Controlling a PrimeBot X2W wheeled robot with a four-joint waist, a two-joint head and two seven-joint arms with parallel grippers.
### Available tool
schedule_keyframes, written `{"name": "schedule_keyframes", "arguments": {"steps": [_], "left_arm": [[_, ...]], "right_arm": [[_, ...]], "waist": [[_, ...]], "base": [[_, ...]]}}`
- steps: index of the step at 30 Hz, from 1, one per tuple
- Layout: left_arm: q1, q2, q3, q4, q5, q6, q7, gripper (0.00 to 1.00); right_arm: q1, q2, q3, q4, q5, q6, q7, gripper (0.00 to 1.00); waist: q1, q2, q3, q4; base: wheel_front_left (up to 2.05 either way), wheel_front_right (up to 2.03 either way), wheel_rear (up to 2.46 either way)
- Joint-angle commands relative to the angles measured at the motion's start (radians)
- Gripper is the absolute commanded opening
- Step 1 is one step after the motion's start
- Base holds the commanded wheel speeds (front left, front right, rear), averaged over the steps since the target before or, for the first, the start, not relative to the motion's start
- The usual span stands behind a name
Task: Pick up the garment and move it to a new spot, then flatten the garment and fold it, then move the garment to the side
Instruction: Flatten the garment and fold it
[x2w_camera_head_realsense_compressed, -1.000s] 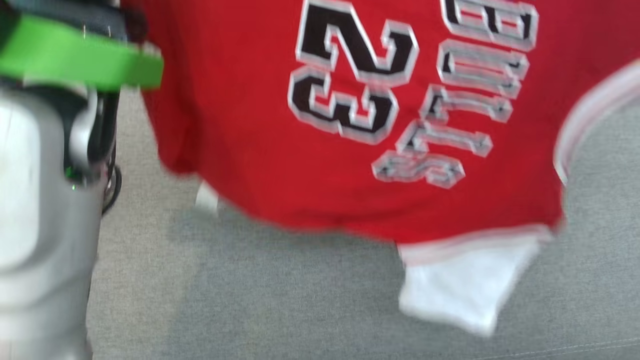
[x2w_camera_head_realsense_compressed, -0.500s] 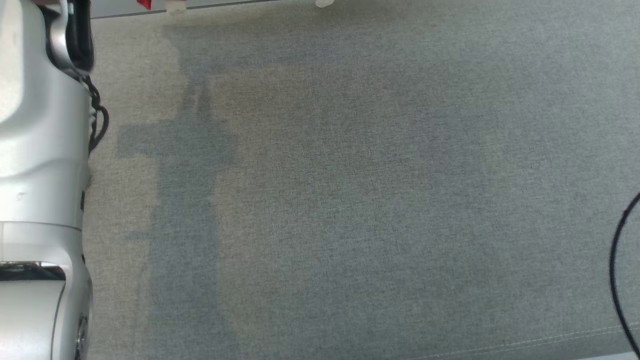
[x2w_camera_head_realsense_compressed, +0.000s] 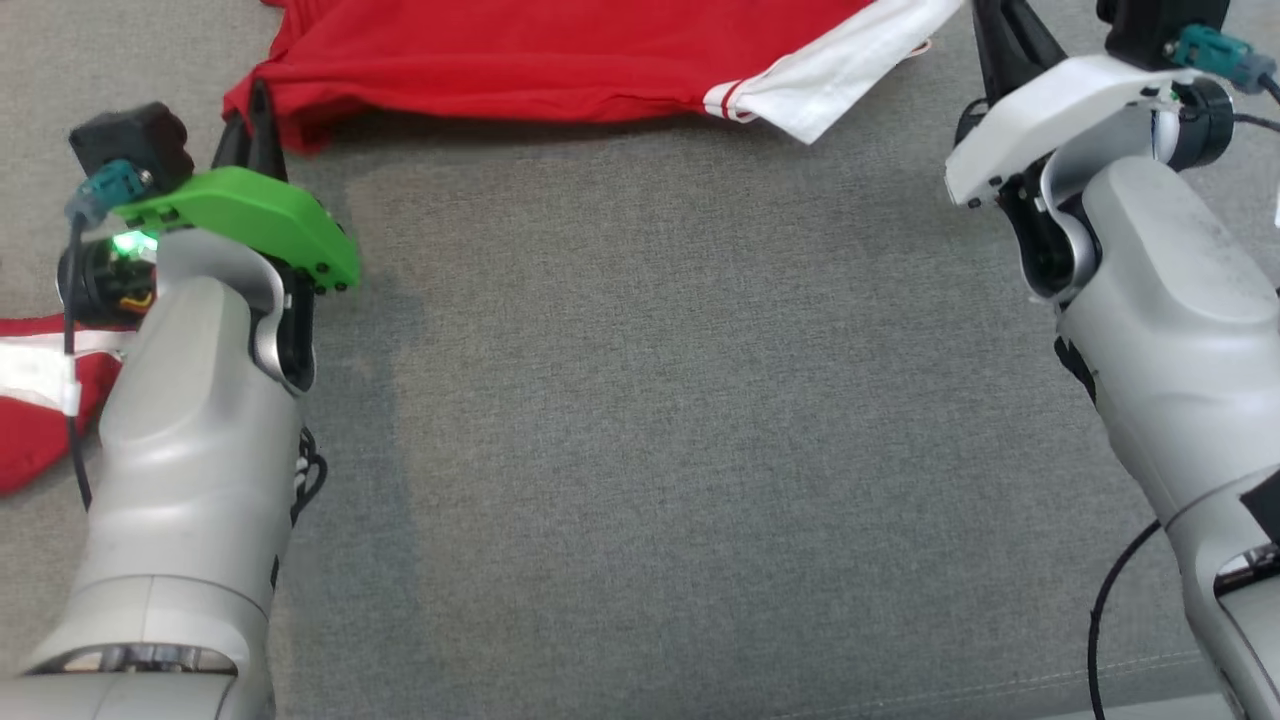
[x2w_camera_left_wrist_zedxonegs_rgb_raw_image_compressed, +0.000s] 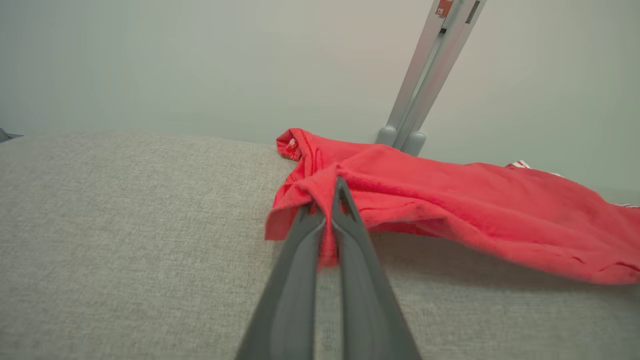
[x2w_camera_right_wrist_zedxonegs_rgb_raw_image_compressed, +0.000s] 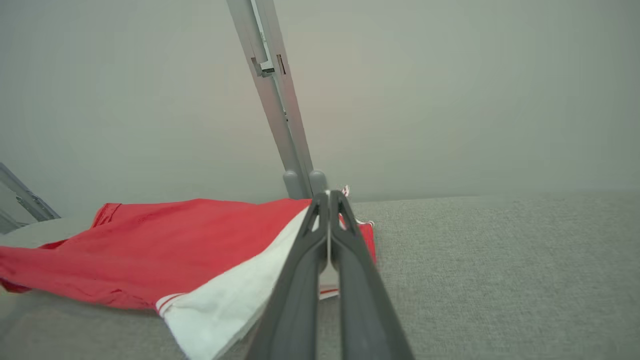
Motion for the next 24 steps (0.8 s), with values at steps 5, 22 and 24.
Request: {"name": "schedule_keyframes", "arguments": {"steps": [5,22,24], "left_arm": [[0.183,-0.018,0.033,-0.124,0.030,-0.016,-0.002,0.00],[0.900,-0.029,0.019,-0.808,0.092,0.043,0.132,0.00],[0.976,-0.018,0.018,-0.930,0.094,0.070,0.202,0.00]], "right_arm": [[0.264,-0.046,-0.091,-0.231,0.026,-0.001,-0.005,0.00],[1.101,0.006,-0.359,-0.843,-0.125,-0.001,0.047,0.00],[1.170,0.025,-0.387,-0.924,-0.141,-0.001,0.087,0.00]], "waist": [[0.0000,-0.0001,-0.051,0.010],[0.0000,-0.0001,-0.239,0.014],[0.0000,-0.0001,-0.244,0.016]], "base": [[0.00,0.00,0.00],[0.00,0.00,0.00],[0.00,0.00,0.00]]}}
